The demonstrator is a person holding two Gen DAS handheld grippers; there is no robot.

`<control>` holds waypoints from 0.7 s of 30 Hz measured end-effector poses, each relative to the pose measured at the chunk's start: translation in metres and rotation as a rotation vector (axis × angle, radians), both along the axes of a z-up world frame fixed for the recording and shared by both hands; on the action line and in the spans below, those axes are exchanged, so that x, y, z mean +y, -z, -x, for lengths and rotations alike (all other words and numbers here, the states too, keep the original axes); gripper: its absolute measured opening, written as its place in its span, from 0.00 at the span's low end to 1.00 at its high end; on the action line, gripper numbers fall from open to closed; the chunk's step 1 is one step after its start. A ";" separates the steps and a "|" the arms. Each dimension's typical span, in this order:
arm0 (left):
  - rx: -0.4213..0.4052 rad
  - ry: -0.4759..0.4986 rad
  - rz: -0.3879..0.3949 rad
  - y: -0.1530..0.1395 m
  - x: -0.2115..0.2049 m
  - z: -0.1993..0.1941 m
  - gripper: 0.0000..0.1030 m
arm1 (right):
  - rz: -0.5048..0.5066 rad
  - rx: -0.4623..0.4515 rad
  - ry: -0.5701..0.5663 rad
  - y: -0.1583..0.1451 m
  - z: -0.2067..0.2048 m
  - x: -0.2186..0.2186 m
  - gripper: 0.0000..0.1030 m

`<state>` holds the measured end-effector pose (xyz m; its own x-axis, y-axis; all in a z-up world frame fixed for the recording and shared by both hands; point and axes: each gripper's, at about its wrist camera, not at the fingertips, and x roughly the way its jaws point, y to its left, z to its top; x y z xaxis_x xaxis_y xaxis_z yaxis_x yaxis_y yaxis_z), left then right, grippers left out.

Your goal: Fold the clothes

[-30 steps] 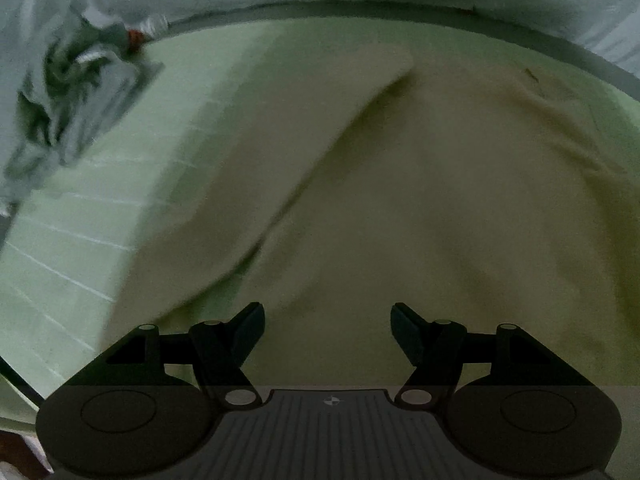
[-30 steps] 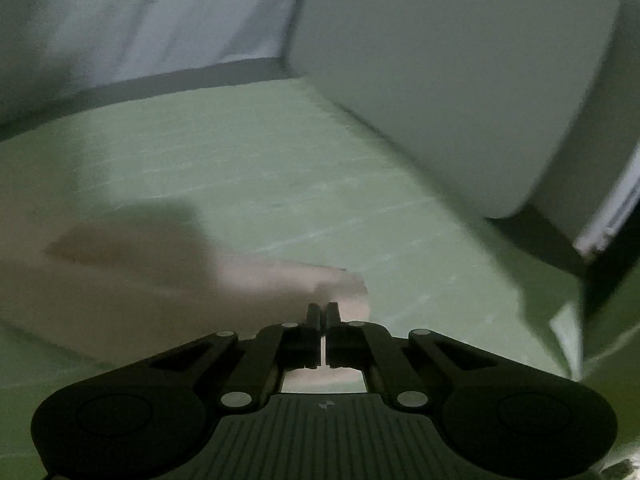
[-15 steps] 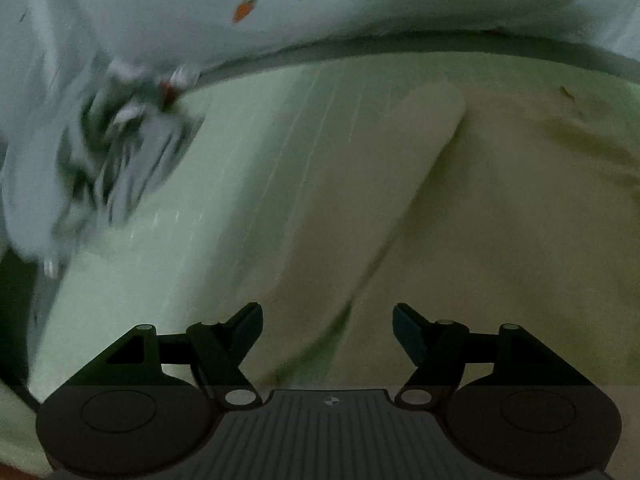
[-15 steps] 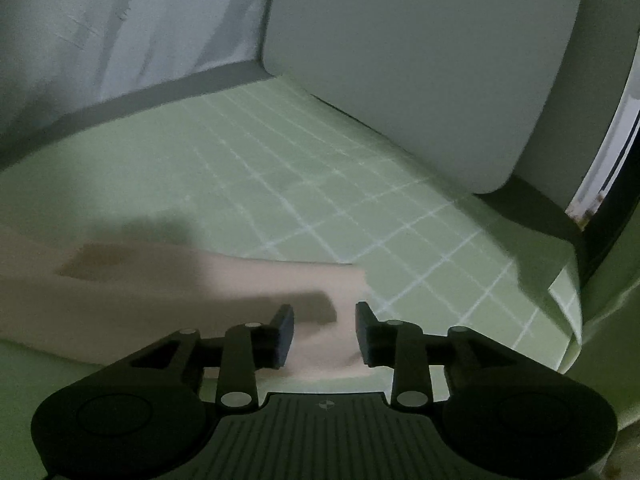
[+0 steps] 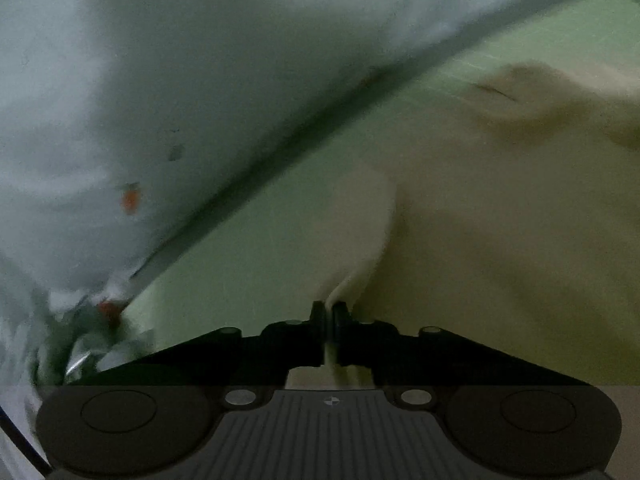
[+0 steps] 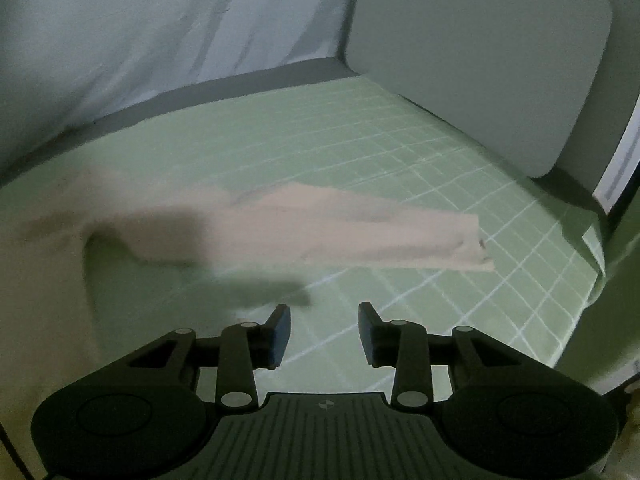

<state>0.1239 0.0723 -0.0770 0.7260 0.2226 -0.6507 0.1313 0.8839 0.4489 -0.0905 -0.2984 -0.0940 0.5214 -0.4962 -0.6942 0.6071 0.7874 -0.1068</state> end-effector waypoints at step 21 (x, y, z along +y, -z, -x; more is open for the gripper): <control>0.327 -0.063 0.618 0.000 0.144 0.100 0.48 | -0.133 -0.007 -0.209 0.002 0.035 0.083 0.71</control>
